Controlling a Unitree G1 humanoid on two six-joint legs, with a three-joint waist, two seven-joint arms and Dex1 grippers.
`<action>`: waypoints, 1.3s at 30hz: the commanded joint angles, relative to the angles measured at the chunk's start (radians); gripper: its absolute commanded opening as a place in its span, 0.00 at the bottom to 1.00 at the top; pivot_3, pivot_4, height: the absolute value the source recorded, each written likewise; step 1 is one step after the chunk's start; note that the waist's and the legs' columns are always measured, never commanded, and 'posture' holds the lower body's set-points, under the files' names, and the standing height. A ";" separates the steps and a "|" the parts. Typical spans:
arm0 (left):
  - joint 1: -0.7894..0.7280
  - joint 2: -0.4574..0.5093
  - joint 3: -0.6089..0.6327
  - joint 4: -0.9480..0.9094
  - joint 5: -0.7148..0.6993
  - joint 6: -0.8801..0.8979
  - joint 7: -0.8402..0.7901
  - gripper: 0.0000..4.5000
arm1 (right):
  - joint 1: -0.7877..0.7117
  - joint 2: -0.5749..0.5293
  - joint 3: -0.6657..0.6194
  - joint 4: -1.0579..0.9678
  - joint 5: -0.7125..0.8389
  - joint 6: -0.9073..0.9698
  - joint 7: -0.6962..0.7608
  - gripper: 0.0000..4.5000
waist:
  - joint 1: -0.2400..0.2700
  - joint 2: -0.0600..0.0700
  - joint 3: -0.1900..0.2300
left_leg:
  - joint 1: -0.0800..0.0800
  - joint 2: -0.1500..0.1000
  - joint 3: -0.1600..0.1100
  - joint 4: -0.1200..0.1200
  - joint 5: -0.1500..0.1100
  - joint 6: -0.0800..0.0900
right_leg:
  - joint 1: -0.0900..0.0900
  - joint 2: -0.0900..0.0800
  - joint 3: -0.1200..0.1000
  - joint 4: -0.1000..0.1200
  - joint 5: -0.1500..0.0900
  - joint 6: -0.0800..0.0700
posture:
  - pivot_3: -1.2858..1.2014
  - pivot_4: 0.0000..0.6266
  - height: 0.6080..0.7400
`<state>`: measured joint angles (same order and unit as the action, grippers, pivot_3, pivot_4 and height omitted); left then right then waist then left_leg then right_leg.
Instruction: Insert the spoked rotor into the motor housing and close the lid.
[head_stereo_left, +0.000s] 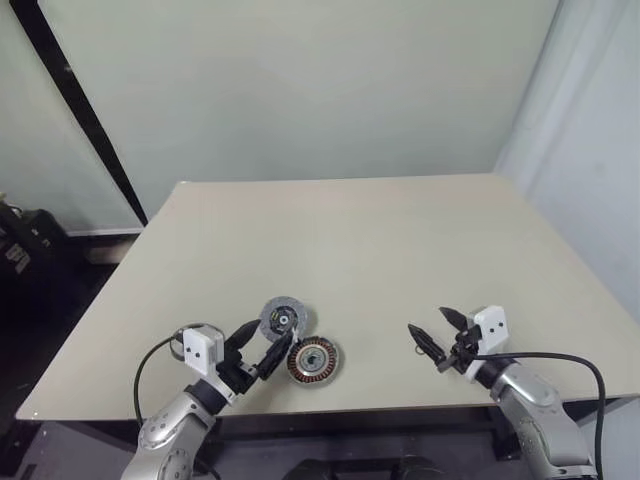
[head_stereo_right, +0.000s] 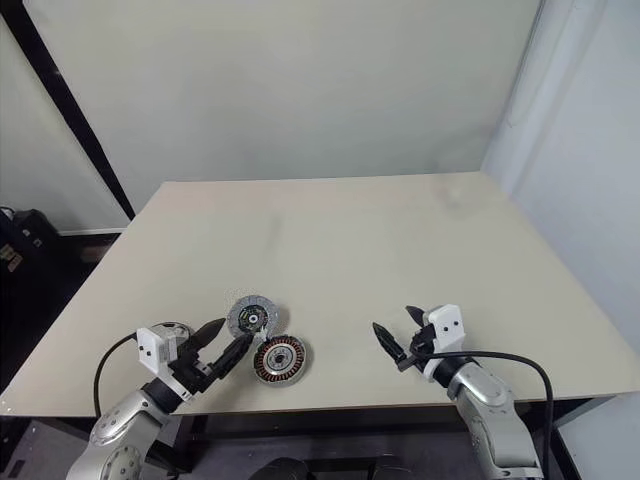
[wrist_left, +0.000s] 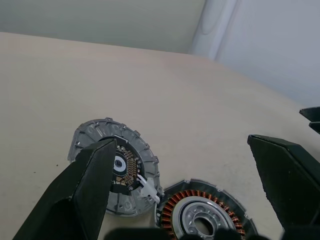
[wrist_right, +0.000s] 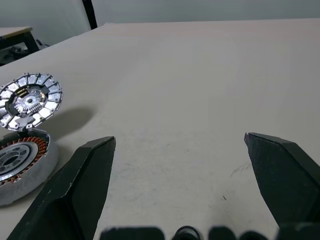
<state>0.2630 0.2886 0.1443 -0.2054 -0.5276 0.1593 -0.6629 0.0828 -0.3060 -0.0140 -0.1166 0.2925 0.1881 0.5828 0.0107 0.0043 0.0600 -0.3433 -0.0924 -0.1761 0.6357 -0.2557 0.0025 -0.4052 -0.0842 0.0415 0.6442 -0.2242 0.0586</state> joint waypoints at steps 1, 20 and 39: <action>-0.006 0.002 0.024 -0.039 -0.010 -0.030 -0.001 1.00 | -0.035 0.001 0.001 -0.009 0.003 -0.028 0.009 1.00 | 0.000 0.000 0.000 | 0.000 0.000 0.000 0.000 0.000 0.000 | 0.000 0.000 0.000 0.000 0.000 0.000 | 0.52 0.00 1.00; 0.038 0.095 0.038 -0.088 -0.093 0.063 -0.084 1.00 | -0.031 -0.051 0.057 -0.077 -0.040 0.118 -0.021 1.00 | 0.000 0.000 0.000 | 0.000 0.000 0.000 0.000 0.000 0.000 | -0.001 0.000 0.000 0.000 0.000 0.000 | 0.52 0.00 1.00; 0.147 0.115 0.016 0.009 -0.053 0.038 -0.206 1.00 | -0.020 -0.146 0.157 -0.063 -0.145 0.198 0.000 1.00 | 0.001 -0.003 0.001 | -0.002 0.001 0.001 0.003 -0.003 -0.003 | 0.000 -0.001 -0.001 -0.002 0.000 0.000 | 0.52 0.00 1.00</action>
<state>0.4183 0.4036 0.1678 -0.1838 -0.5927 0.2221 -0.8543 0.0853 -0.4545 0.1488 -0.1741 0.1545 0.3893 0.5912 0.0113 0.0012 0.0612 -0.3455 -0.0912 -0.1749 0.6389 -0.2591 -0.0006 -0.4056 -0.0850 0.0408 0.6423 -0.2245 0.0586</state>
